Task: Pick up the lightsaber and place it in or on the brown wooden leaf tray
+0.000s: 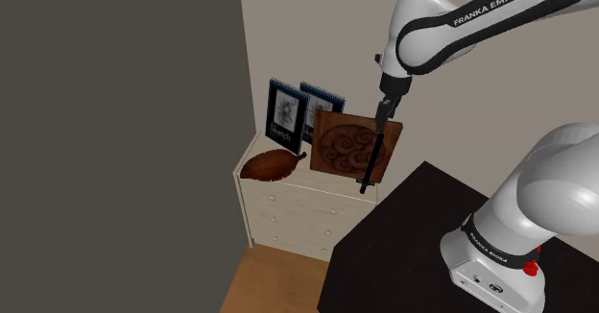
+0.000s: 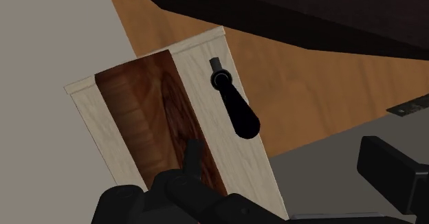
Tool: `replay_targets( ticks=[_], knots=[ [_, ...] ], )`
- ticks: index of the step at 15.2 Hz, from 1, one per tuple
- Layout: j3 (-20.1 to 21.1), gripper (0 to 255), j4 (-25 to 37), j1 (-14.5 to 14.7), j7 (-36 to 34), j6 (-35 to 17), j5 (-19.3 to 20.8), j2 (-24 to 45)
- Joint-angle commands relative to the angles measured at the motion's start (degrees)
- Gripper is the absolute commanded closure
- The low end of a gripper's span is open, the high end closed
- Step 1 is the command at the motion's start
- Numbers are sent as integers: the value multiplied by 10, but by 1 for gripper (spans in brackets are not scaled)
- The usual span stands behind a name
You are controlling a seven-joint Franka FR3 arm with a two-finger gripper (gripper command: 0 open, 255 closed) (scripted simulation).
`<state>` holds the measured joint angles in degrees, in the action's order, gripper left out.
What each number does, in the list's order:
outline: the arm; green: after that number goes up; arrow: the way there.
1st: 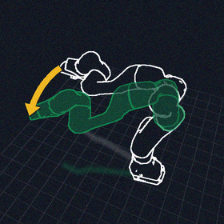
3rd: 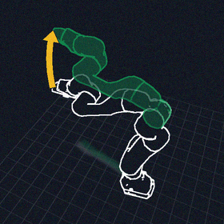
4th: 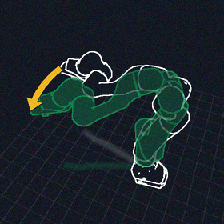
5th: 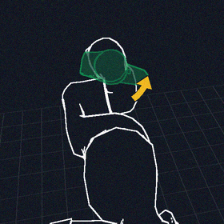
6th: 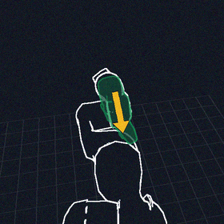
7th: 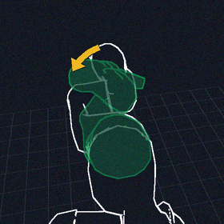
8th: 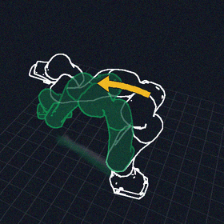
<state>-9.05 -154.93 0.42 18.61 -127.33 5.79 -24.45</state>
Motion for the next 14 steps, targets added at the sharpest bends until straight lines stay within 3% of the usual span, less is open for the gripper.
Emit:
replay_targets(
  ticks=[1, 10, 14],
  knots=[
    [-7, 0, -5, 2, 15, -47, 3, 41],
    [-18, 0, -26, 4, 28, -150, 0, 124],
    [-18, 0, -26, 4, 28, -150, 0, 124]
  ],
)
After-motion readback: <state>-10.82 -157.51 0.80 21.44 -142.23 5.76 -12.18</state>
